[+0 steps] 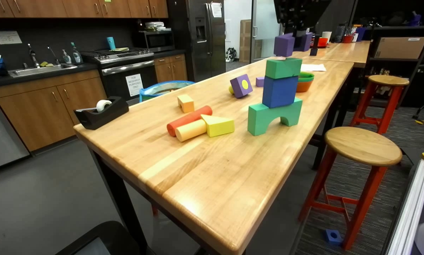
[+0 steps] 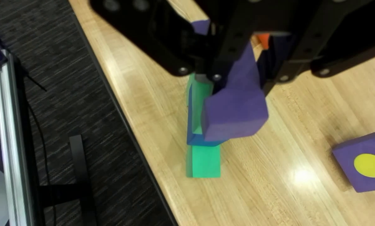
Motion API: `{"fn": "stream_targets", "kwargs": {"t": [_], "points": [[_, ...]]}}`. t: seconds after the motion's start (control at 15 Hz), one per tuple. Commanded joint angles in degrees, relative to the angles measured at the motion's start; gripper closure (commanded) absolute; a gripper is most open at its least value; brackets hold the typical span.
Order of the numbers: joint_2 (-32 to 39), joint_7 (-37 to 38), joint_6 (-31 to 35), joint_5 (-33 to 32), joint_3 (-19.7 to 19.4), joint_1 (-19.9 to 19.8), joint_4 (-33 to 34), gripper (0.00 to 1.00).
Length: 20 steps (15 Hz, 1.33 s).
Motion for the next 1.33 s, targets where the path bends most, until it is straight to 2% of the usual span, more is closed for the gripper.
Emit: {"fn": "stream_targets", "kwargs": {"t": [0.0,1.27], "points": [[1.09,-0.33,-1.49,1.31,0.47,0.49,1.60,0.94],[2.55,-0.64,-0.83,3.62,0.20,0.90,2.26,0.94]]}}
